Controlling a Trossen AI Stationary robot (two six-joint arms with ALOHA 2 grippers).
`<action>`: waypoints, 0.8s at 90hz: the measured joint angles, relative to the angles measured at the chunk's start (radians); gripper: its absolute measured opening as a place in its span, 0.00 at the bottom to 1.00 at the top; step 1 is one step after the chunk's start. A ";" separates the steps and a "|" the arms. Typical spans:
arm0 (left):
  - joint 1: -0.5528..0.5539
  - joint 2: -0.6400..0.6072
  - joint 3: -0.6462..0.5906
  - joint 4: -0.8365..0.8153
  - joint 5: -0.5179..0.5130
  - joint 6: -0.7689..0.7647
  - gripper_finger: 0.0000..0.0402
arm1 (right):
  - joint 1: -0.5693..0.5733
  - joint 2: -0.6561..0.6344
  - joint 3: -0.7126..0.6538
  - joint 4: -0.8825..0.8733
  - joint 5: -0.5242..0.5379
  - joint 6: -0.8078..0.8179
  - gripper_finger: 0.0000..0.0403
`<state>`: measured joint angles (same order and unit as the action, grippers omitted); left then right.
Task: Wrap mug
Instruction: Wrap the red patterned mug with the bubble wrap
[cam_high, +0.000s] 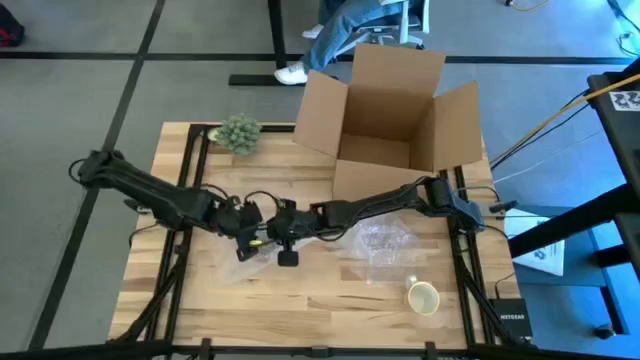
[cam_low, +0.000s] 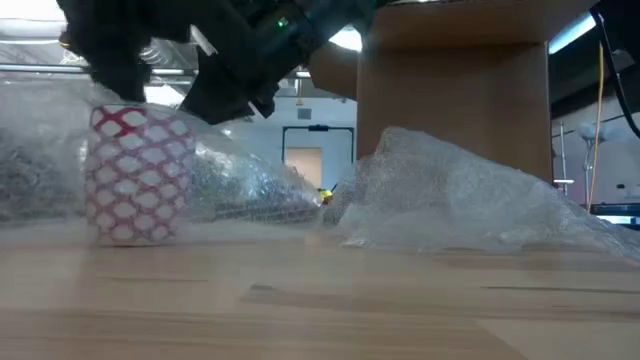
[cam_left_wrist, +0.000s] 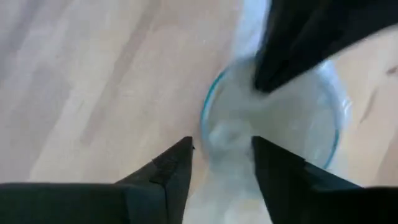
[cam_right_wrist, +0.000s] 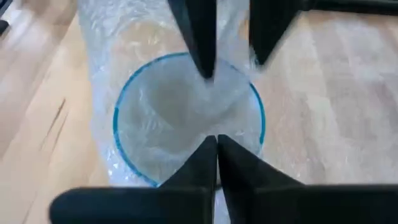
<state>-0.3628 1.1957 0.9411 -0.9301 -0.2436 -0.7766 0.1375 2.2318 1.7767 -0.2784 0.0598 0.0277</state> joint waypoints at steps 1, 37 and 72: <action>-0.004 -0.008 0.005 -0.005 0.000 -0.003 0.36 | 0.000 0.000 0.000 -0.001 0.000 0.000 0.00; -0.196 -0.202 -0.001 -0.366 0.017 -0.363 0.36 | 0.000 0.002 -0.001 0.000 0.000 0.000 0.00; -0.284 -0.095 -0.284 0.238 -0.146 -0.288 0.36 | 0.000 0.003 -0.002 -0.002 0.000 -0.006 0.00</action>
<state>-0.6471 1.1004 0.6575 -0.6917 -0.3894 -1.0642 0.1371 2.2349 1.7745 -0.2805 0.0595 0.0219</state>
